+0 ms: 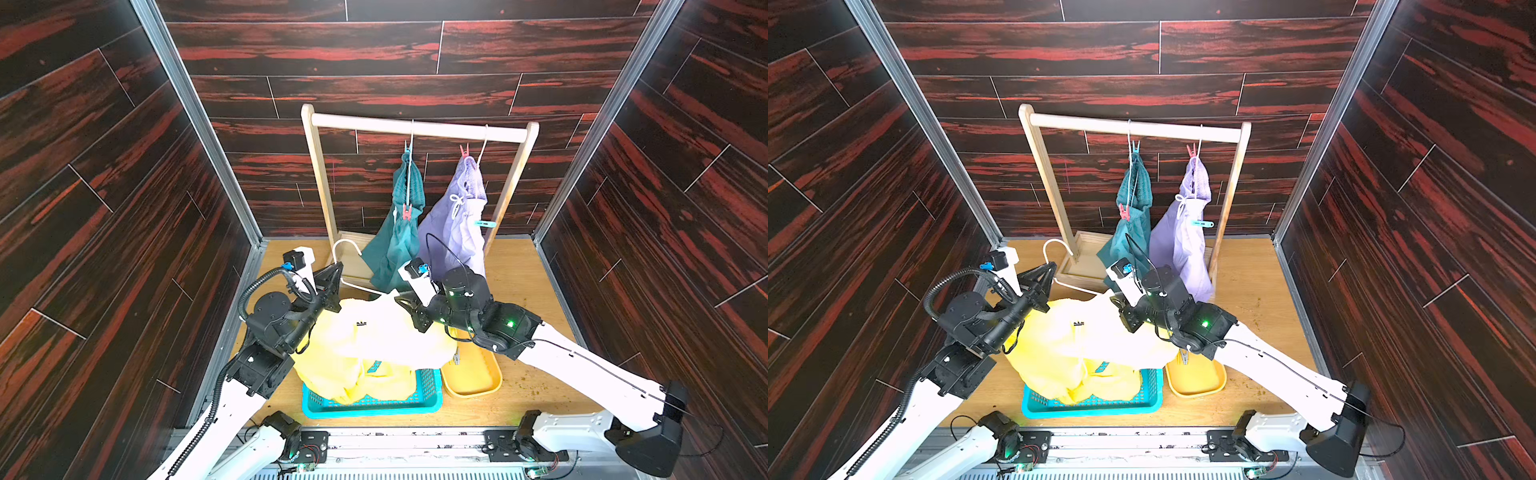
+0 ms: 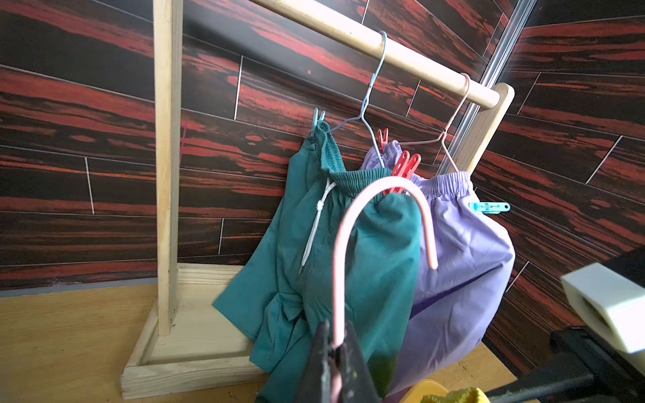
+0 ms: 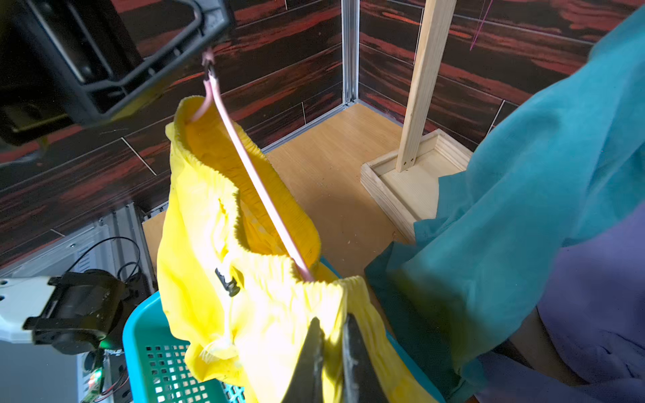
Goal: Remove the clothespins securing shorts to the hanger
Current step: Remove the shorts from the hanger.
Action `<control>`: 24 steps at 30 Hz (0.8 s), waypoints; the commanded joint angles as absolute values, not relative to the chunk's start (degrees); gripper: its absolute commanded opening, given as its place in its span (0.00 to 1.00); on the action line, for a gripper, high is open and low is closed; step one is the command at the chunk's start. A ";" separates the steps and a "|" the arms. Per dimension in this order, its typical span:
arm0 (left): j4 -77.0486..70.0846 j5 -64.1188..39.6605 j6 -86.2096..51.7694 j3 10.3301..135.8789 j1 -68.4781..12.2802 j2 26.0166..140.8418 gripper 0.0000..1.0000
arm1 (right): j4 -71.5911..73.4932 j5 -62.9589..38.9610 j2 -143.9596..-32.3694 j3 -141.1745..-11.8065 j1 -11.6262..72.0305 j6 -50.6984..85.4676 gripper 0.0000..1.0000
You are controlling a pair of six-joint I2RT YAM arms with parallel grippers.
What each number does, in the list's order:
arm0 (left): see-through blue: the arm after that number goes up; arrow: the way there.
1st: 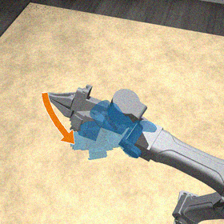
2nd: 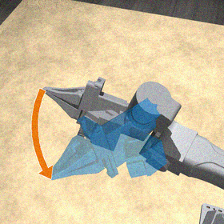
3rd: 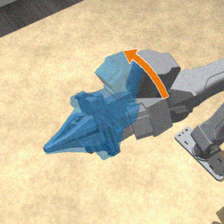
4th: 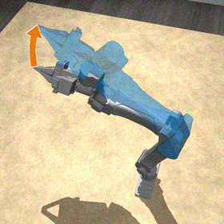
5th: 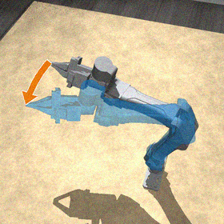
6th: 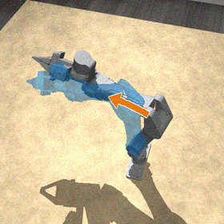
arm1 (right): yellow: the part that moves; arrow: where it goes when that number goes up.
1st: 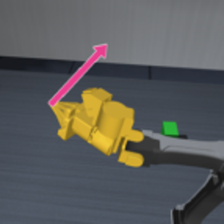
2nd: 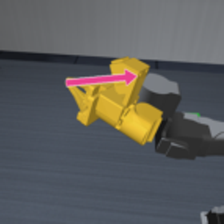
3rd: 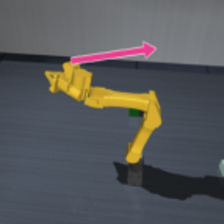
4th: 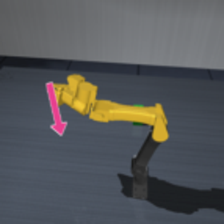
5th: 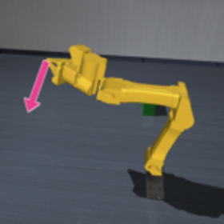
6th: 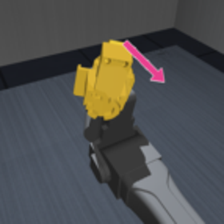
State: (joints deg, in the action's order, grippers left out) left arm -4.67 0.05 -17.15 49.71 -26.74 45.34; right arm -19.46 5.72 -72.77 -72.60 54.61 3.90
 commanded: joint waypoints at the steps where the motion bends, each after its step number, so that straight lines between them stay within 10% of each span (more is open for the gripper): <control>1: -9.19 3.12 -17.09 53.04 -26.10 44.03 0.00 | -22.60 10.16 -70.30 -70.42 53.80 4.90 0.00; 24: -5.52 11.97 -20.92 53.39 -26.10 43.67 0.00 | -13.41 20.68 -46.63 -46.36 53.70 12.56 0.00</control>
State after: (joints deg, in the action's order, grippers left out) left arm -3.18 9.39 -21.93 50.96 -27.07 44.88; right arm -14.44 18.48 -50.06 -48.47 54.41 11.81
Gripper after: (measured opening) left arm 0.075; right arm 0.090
